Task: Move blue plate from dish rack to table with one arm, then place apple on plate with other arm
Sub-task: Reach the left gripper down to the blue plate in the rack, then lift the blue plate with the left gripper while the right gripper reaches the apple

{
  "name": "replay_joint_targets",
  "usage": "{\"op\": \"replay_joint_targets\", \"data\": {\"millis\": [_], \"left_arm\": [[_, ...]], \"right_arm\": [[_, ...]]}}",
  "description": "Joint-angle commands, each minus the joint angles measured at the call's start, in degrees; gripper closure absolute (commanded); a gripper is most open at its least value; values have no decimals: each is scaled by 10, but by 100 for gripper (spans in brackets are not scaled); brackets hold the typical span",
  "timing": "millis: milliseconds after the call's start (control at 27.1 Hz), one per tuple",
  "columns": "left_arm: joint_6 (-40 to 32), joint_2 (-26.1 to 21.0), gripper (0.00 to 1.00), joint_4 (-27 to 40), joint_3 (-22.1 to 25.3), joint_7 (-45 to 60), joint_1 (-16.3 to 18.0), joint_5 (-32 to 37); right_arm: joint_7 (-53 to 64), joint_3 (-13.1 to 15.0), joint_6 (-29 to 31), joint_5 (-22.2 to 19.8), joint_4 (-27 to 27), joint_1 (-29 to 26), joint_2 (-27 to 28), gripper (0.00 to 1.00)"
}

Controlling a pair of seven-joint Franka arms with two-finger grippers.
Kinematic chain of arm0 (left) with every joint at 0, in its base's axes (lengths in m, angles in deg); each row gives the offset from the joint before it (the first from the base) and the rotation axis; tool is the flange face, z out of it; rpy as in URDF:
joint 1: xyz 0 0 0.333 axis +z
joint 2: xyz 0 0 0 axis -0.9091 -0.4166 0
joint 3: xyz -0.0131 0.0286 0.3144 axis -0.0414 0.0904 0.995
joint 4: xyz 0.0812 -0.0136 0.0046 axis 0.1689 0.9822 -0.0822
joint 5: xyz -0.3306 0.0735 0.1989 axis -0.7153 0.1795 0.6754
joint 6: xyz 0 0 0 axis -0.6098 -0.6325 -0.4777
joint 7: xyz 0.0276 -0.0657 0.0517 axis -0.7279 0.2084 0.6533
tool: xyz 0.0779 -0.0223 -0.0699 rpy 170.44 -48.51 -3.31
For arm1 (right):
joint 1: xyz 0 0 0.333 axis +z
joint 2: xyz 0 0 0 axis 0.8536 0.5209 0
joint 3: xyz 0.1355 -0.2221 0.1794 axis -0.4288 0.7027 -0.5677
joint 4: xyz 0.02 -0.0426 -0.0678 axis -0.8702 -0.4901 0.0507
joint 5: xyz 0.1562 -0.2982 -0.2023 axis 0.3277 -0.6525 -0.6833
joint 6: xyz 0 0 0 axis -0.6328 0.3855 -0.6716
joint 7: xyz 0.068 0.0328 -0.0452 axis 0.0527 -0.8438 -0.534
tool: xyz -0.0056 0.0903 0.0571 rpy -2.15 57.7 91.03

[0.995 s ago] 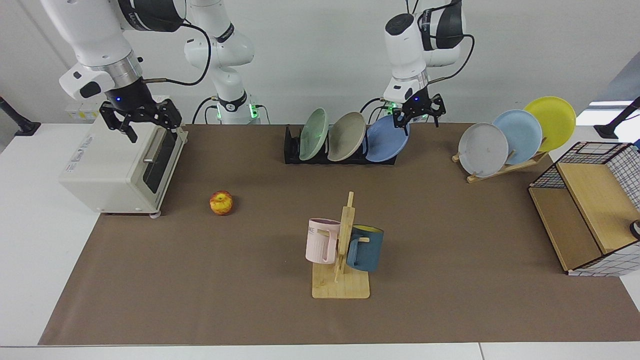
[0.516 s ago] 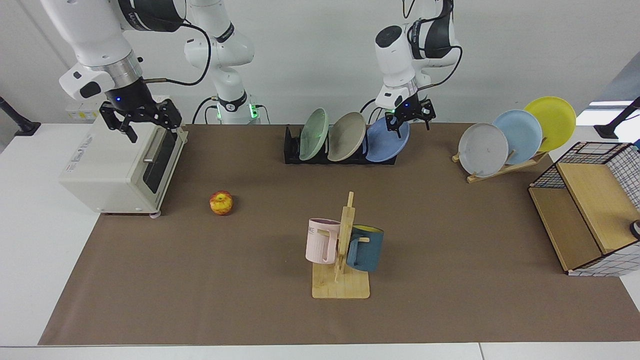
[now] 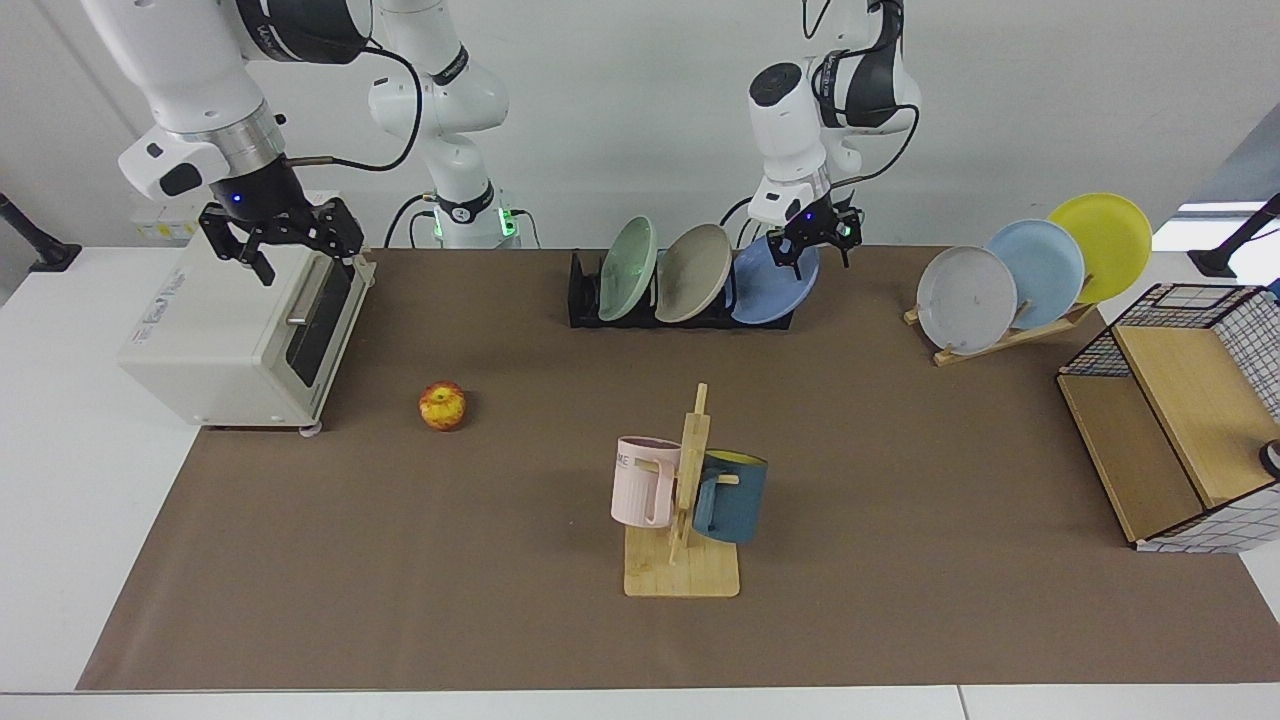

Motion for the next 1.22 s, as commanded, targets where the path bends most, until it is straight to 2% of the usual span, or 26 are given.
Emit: {"op": "replay_joint_targets", "data": {"millis": [0,111,258,405,663,884,1179], "left_arm": [[12,3,30,16,5,-12,-10,-14],[11,2,38,19,5,-25,-10,-24],[7,-4,71,17,5,-34,-9,-25],[-1,-4,100,14,5,-43,-9,-26],[-40,-1,100,-16,-2,-31,-9,-25],[-123,4,100,-66,-60,16,-3,4],[-197,8,100,-115,-86,48,-3,57]], "right_arm": [[-4,-5,10,1,-18,-5,-15,0],[-5,-4,9,-4,-18,-5,-15,0],[-1,-5,3,0,-19,-5,-17,0],[-8,-5,9,0,-45,13,-30,0],[-32,-7,16,0,-68,35,-30,0],[-60,-7,70,0,-127,54,-33,0],[-63,-7,171,0,-216,63,-24,0]]}}
